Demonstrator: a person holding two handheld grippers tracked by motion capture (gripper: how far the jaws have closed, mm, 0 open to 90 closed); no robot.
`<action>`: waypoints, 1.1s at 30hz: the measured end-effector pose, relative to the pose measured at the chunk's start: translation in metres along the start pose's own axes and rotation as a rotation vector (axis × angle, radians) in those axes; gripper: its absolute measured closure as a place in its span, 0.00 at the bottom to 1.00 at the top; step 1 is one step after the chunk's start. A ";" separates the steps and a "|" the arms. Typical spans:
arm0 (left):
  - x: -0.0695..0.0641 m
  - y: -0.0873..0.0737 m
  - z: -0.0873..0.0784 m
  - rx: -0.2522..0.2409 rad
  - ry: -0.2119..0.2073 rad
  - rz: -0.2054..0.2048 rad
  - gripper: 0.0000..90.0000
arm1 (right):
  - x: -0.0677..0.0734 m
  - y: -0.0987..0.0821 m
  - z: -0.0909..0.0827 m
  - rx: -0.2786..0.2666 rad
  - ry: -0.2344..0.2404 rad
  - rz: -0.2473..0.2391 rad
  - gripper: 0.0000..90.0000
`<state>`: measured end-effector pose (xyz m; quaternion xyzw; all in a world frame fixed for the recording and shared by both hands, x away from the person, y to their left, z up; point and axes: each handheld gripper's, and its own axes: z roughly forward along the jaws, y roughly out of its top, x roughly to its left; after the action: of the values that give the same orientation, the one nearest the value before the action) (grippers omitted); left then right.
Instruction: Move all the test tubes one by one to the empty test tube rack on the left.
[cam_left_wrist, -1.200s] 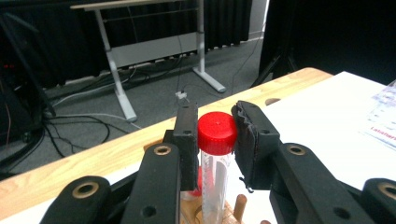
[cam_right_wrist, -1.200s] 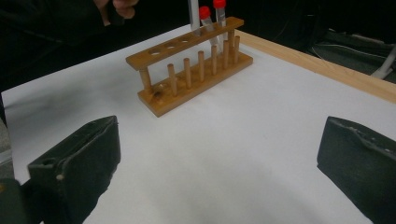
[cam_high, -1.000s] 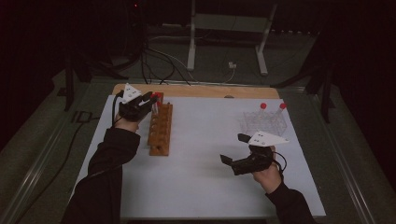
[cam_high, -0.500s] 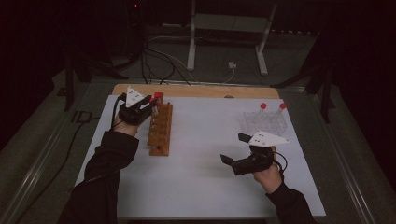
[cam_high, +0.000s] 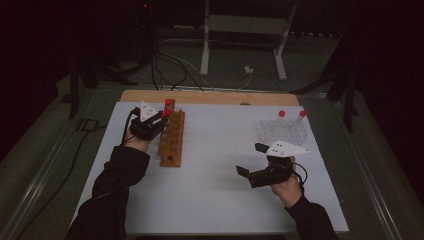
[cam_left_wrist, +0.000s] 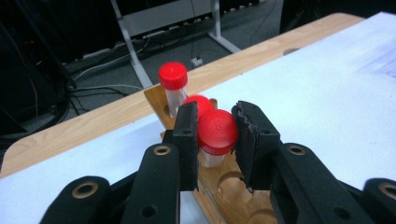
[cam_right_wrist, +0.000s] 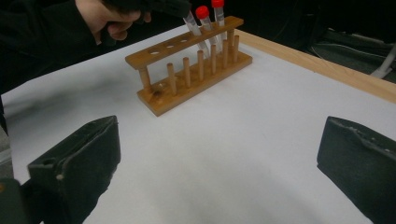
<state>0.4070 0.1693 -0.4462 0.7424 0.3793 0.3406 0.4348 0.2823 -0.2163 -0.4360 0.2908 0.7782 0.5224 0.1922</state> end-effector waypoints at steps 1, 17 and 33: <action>0.000 0.000 0.000 0.004 -0.002 0.000 0.80 | 0.000 0.000 0.000 0.000 0.000 0.000 0.00; -0.002 0.030 0.010 0.189 -0.011 0.079 0.80 | -0.002 -0.001 0.002 0.004 0.000 0.008 0.00; 0.002 0.039 0.020 0.272 -0.027 0.021 0.79 | -0.004 -0.002 0.001 0.000 -0.004 0.011 0.00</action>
<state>0.4354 0.1501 -0.4187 0.8030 0.4080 0.2805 0.3317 0.2854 -0.2189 -0.4378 0.2963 0.7762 0.5228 0.1908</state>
